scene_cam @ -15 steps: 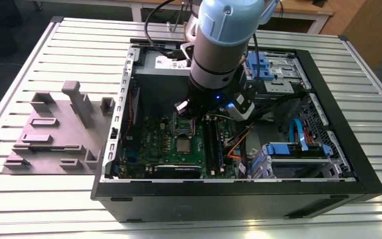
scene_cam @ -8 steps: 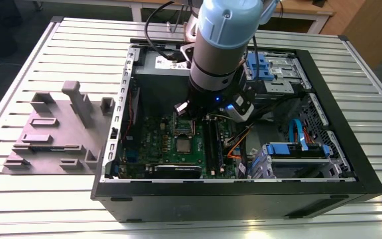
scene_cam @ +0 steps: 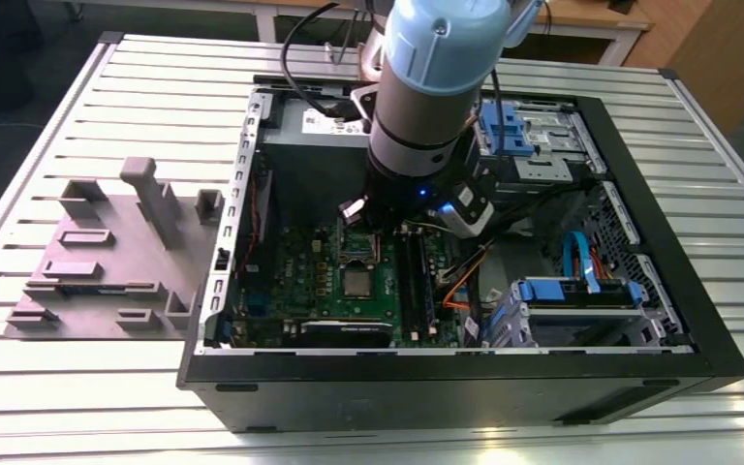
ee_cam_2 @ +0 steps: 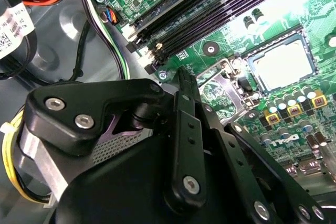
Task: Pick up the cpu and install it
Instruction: 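Close the cpu cover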
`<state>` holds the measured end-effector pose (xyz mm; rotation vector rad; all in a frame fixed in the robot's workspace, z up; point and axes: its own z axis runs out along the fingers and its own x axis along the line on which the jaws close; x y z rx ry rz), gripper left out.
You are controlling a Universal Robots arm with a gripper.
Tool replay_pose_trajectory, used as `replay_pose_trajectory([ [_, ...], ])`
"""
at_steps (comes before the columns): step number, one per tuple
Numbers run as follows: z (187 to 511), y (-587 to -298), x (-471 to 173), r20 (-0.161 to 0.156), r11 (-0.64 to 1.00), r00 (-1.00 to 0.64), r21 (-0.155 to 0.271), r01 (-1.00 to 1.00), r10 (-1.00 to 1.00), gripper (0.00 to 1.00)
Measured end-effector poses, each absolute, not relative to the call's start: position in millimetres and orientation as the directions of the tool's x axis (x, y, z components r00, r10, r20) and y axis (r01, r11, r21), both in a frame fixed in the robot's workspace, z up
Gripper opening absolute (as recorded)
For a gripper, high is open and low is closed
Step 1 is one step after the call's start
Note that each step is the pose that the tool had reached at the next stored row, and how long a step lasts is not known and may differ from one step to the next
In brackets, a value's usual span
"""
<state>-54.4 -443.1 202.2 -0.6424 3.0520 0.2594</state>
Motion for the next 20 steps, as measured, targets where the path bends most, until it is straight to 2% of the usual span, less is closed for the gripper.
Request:
replay_pose_trajectory([
  [4, 202.0, -443.0, -53.5, -0.037, 0.902, -0.916, 0.163, -0.399, -0.399, 0.10],
  [10, 201.7, -443.1, -45.7, 0.047, 0.902, -0.916, 0.198, -0.383, -0.399, 0.10],
  [20, 203.1, -443.3, -43.2, 0.051, 0.903, -0.916, 0.197, -0.382, -0.398, 0.10],
])
